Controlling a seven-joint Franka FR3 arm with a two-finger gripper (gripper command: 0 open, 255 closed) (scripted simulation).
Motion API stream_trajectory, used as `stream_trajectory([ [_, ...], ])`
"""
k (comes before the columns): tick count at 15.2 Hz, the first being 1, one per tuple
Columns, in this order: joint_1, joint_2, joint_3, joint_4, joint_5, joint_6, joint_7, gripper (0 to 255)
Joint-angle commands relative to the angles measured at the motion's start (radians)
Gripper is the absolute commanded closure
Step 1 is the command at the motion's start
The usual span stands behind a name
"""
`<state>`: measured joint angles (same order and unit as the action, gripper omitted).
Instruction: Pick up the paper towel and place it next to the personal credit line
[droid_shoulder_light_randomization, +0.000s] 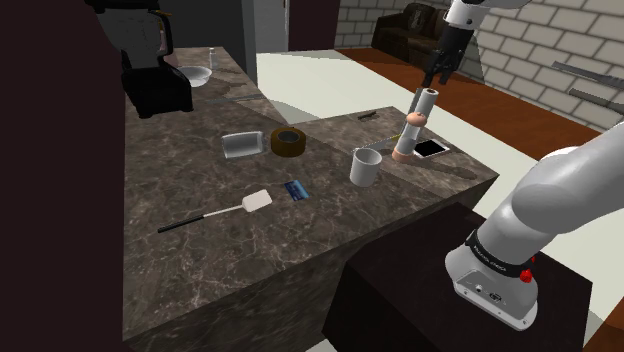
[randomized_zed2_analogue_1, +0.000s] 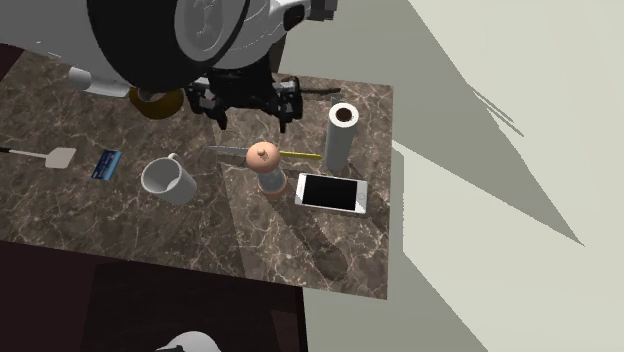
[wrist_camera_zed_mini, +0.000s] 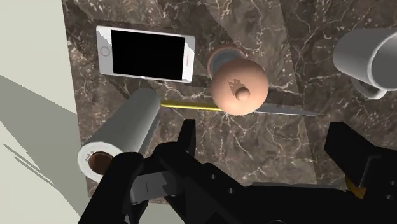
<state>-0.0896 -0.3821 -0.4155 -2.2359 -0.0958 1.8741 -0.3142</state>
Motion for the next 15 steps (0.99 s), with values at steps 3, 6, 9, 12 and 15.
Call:
stream_trajectory([
  [3, -0.013, 0.117, -0.071, 0.057, 0.014, 0.063, -0.081, 0],
  [6, -0.021, 0.217, -0.119, 0.116, 0.046, 0.101, -0.146, 0],
  [9, -0.036, 0.326, -0.161, 0.186, 0.095, 0.131, -0.216, 0],
  [12, -0.062, 0.442, -0.192, 0.267, 0.158, 0.151, -0.29, 0],
  [15, -0.068, 0.461, -0.191, 0.257, 0.171, 0.177, -0.3, 0],
])
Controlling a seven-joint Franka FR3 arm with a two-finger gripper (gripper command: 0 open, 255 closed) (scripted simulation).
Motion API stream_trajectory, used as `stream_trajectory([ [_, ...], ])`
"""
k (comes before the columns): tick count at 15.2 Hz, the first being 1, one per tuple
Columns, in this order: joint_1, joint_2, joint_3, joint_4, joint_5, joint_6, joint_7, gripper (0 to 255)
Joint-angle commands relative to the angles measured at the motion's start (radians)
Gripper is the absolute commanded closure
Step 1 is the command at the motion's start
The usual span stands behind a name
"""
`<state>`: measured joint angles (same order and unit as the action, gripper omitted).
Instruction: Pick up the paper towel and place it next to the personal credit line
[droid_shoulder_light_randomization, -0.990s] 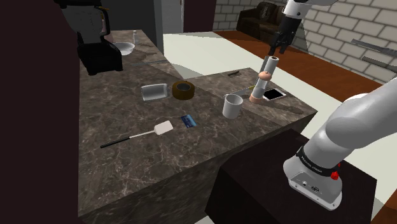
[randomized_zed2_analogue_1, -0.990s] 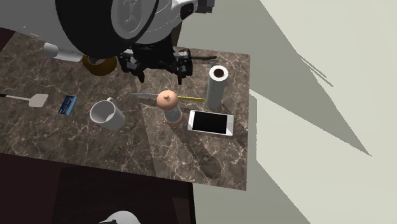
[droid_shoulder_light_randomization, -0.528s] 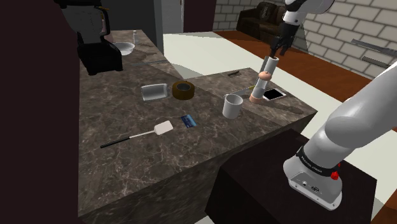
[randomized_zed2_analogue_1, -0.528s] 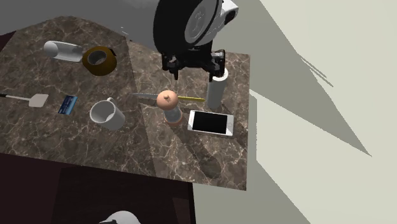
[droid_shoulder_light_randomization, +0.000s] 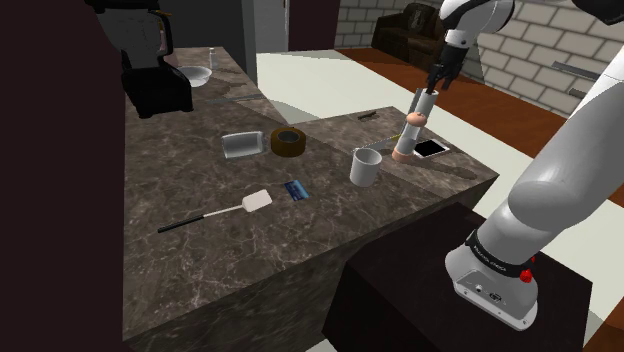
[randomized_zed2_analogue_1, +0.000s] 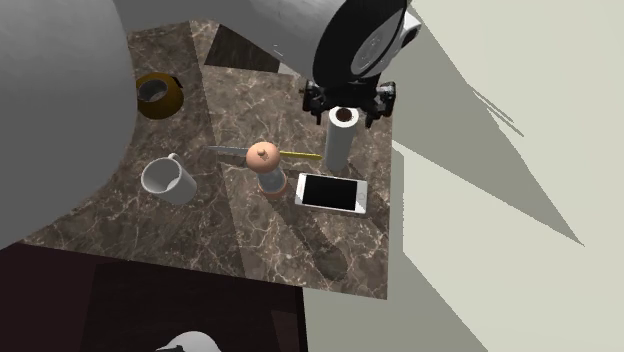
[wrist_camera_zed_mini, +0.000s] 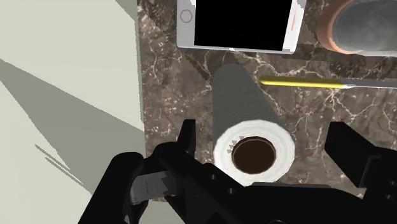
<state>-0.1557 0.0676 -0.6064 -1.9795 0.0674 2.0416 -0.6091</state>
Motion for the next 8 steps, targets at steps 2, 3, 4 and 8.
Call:
stream_trajectory([
  [2, -0.003, 0.022, 0.0, -0.016, 0.015, 0.034, -0.011, 0],
  [3, -0.003, 0.028, 0.001, -0.024, 0.02, 0.047, -0.014, 0],
  [4, -0.004, 0.034, 0.001, -0.031, 0.024, 0.059, -0.017, 0],
  [8, -0.005, 0.044, 0.002, -0.043, 0.032, 0.079, -0.022, 0],
])
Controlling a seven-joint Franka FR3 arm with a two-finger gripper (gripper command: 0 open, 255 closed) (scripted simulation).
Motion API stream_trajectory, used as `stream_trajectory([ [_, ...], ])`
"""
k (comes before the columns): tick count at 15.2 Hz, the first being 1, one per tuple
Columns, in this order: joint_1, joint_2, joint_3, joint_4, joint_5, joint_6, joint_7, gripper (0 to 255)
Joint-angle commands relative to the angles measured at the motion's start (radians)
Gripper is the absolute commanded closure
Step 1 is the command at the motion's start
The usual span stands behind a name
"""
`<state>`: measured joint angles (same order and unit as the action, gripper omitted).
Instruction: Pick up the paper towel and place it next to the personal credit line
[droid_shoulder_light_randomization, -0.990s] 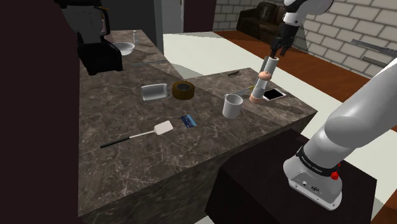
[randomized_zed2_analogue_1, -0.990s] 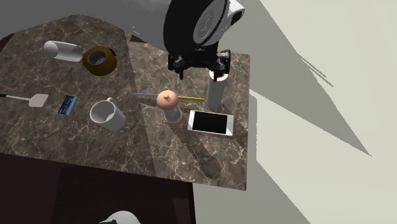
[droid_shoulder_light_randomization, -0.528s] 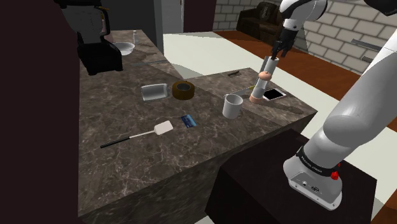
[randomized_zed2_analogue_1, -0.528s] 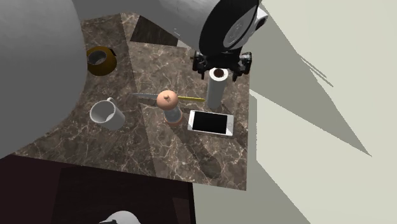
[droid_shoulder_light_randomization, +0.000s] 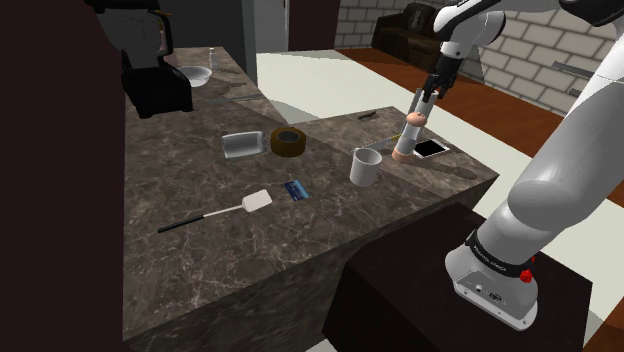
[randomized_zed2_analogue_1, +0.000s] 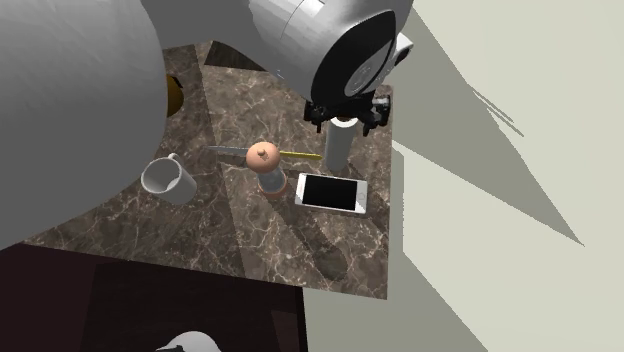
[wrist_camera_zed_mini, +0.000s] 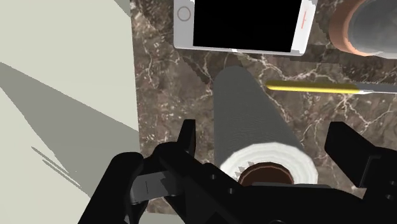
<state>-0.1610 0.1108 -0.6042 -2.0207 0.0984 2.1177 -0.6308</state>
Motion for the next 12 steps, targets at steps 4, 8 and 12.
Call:
stream_trajectory([
  [4, 0.0, 0.001, 0.0, -0.001, 0.001, 0.002, 0.0, 0],
  [8, 0.0, 0.001, 0.0, -0.001, 0.001, 0.002, 0.0, 255],
  [12, 0.0, 0.001, 0.0, -0.001, 0.001, 0.002, 0.0, 255],
])
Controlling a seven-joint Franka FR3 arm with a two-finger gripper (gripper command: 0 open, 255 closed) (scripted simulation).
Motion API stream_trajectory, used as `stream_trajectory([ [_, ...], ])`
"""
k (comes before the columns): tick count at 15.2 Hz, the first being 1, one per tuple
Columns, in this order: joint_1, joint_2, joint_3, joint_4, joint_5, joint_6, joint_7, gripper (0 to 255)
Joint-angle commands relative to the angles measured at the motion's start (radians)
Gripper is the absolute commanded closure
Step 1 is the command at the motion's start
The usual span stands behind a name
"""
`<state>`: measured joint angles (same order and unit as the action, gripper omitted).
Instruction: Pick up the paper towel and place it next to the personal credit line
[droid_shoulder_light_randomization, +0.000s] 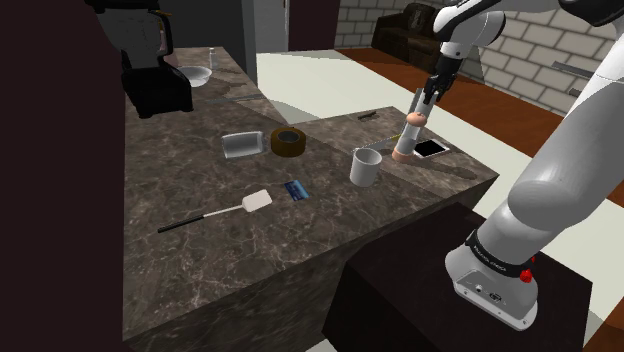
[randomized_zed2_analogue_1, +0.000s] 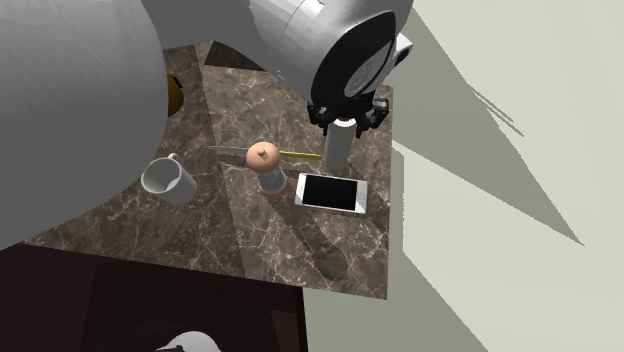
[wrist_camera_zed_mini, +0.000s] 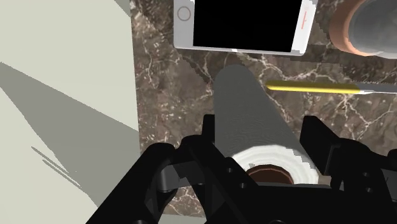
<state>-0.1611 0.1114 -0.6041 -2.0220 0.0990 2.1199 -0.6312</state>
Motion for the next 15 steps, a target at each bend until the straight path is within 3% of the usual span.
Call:
stream_trajectory([
  [1, 0.0, 0.0, 0.0, 0.0, 0.0, 0.0, 0.0, 255],
  [15, 0.008, -0.059, -0.003, 0.103, -0.044, -0.151, 0.033, 255],
])
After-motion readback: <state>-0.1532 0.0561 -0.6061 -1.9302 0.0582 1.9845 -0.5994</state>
